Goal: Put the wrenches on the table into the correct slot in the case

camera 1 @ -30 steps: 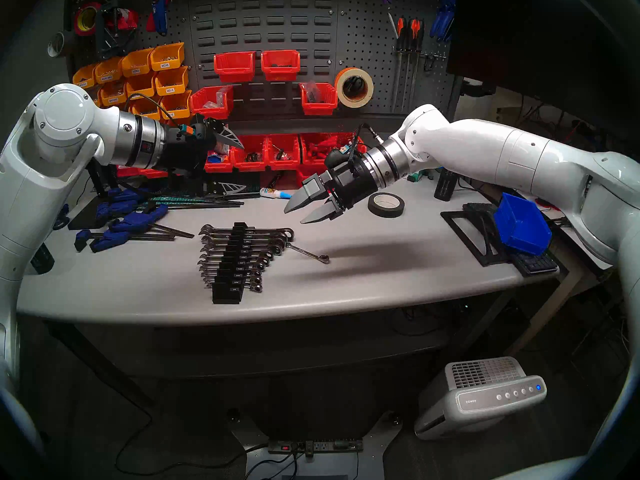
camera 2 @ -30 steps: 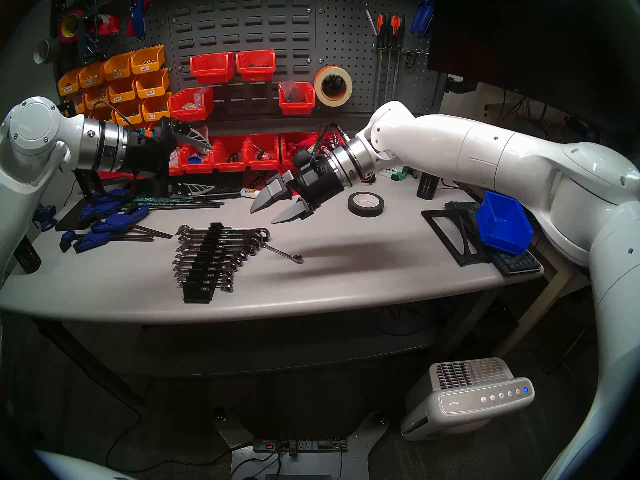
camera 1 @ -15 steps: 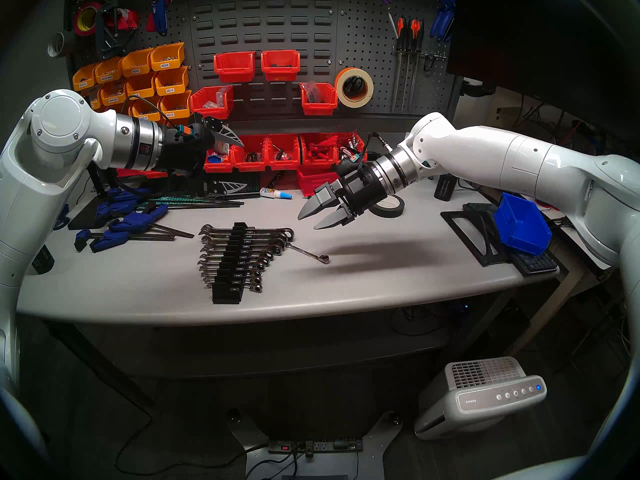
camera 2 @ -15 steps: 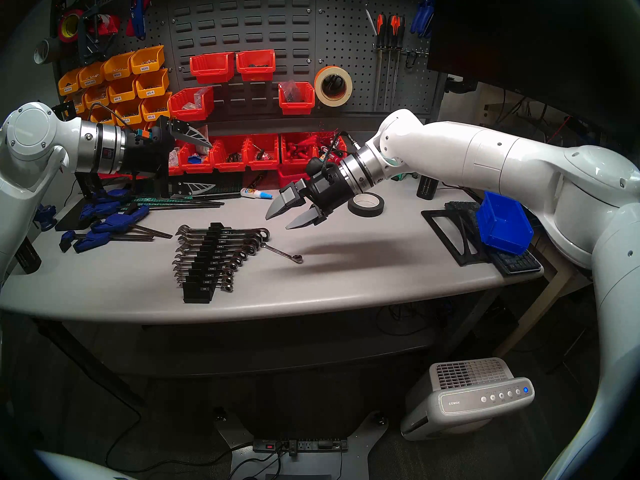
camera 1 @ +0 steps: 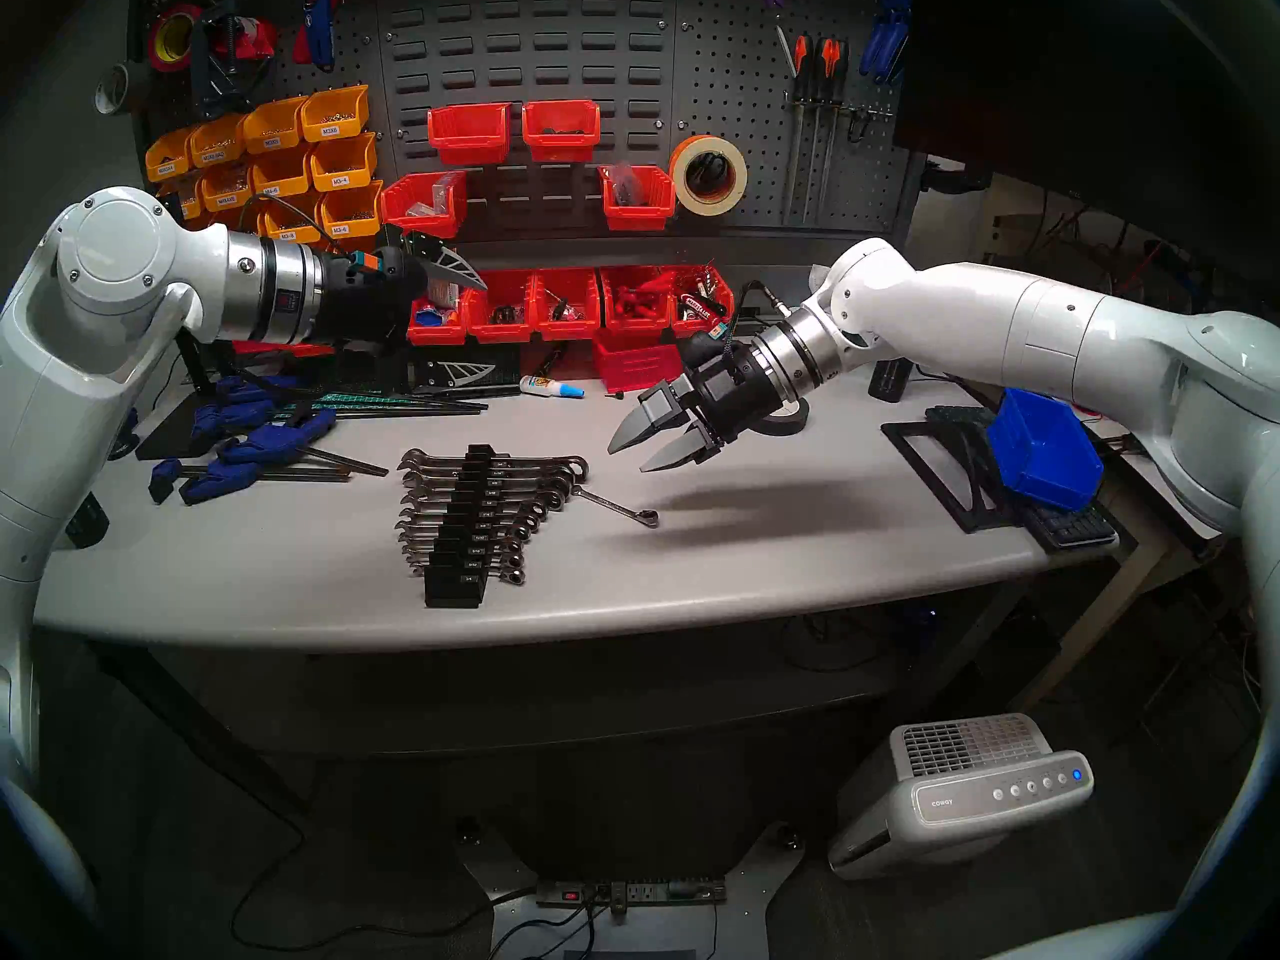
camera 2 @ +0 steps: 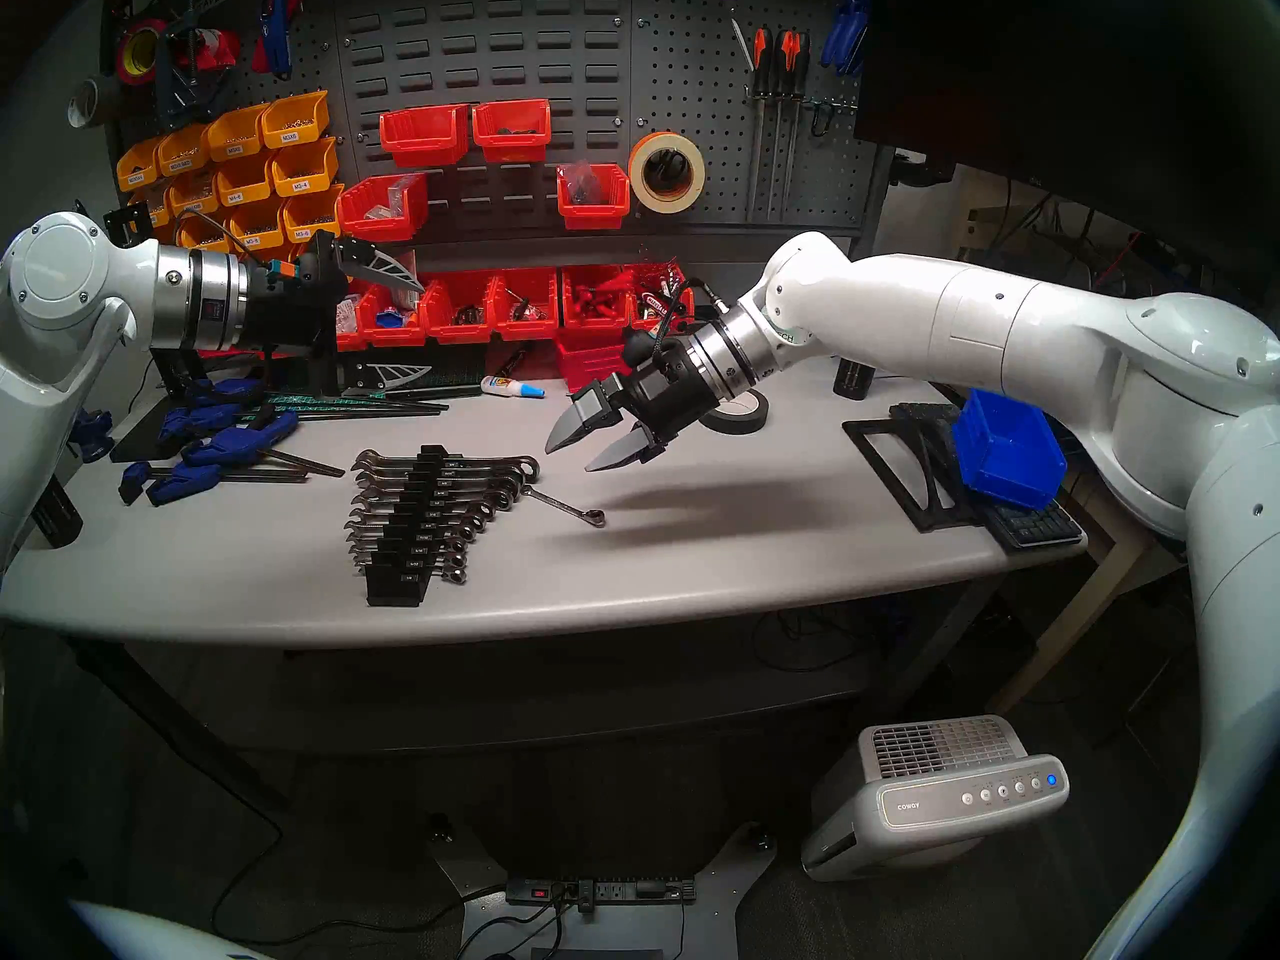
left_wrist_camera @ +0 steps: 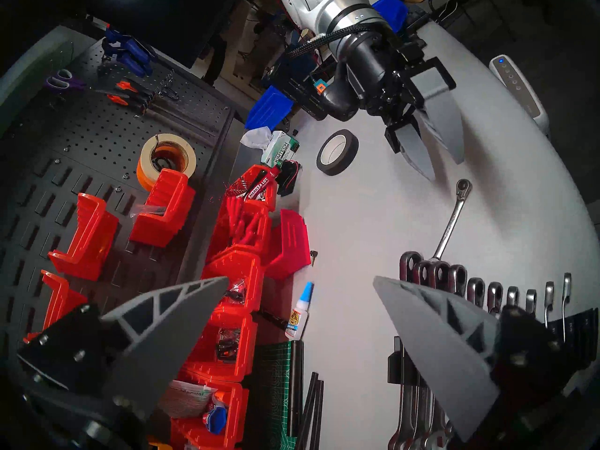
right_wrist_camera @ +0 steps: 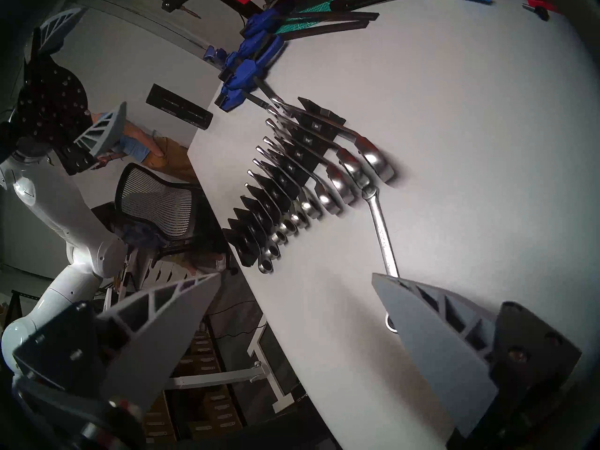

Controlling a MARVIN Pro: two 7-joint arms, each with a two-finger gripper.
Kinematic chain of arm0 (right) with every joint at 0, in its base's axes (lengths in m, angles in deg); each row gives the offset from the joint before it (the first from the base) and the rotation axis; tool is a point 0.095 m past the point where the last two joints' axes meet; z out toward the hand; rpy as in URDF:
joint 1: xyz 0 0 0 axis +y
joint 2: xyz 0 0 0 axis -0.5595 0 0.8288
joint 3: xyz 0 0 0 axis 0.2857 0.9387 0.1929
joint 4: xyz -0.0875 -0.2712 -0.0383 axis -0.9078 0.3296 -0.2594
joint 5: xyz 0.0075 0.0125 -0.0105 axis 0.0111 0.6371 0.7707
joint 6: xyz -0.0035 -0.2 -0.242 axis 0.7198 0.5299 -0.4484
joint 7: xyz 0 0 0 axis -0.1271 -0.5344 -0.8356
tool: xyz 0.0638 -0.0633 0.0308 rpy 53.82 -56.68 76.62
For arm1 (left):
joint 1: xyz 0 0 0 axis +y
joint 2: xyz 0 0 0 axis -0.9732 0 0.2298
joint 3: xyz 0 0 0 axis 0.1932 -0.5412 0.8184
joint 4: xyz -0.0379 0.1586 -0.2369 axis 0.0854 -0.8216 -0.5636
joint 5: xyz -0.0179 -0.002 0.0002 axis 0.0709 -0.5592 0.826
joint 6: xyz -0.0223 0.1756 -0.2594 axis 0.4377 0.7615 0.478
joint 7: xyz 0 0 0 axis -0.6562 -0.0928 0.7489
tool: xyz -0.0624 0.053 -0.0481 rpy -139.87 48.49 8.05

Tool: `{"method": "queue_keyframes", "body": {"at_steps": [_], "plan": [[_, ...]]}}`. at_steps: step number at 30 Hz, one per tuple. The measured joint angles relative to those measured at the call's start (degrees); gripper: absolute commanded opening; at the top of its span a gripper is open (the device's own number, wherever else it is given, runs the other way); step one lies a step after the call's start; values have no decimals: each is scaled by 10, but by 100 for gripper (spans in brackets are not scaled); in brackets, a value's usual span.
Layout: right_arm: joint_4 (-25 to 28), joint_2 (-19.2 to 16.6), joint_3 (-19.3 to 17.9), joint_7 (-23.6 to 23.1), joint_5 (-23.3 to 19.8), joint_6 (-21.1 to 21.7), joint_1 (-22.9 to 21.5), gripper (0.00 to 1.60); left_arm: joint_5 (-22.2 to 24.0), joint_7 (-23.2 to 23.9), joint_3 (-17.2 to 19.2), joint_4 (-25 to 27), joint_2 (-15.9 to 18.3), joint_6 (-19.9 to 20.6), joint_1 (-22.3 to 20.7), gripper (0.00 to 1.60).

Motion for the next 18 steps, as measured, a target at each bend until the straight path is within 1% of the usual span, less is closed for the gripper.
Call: {"method": "queue_keyframes", "body": {"at_steps": [4, 18], "plan": [[0, 0, 17, 0, 18, 0, -6, 160, 2, -4, 5, 2, 0, -2, 6, 160], [2, 6, 29, 0, 38, 0, -29, 160, 6, -16, 18, 7, 0, -7, 24, 160]]}}
